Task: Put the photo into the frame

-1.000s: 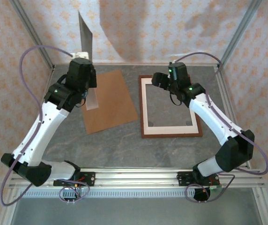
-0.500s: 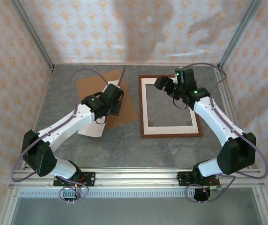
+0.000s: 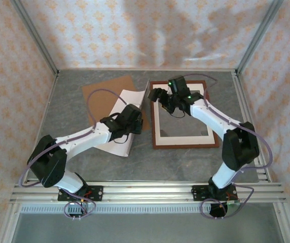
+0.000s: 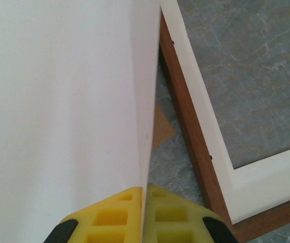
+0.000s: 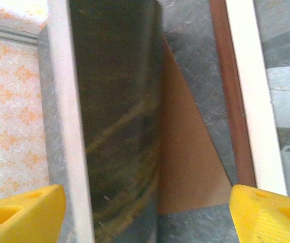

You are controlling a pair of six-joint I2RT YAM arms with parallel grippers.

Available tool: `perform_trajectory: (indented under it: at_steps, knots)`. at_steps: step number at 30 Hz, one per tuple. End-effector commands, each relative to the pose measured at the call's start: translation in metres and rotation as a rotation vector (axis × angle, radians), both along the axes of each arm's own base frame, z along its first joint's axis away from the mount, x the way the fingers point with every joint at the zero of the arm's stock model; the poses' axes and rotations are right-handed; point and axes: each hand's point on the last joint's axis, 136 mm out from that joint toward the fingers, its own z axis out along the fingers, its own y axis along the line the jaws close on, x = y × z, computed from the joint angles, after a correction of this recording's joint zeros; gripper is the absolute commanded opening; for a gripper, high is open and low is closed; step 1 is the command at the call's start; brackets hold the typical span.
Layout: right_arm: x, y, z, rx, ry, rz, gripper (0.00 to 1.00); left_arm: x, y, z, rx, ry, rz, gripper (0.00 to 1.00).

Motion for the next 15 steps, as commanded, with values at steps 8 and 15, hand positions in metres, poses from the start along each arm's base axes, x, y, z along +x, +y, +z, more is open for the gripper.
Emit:
perform_trajectory:
  at_steps: [8, 15]
  knots:
    - [0.022, 0.007, -0.021, -0.158, 0.032, -0.043, 0.76, 0.002, -0.022, -0.02, -0.028, -0.015, 0.008, 0.0]
    - [0.029, -0.002, -0.039, -0.338, 0.027, -0.067, 0.59, -0.001, -0.031, -0.032, -0.012, -0.002, -0.009, 0.0]
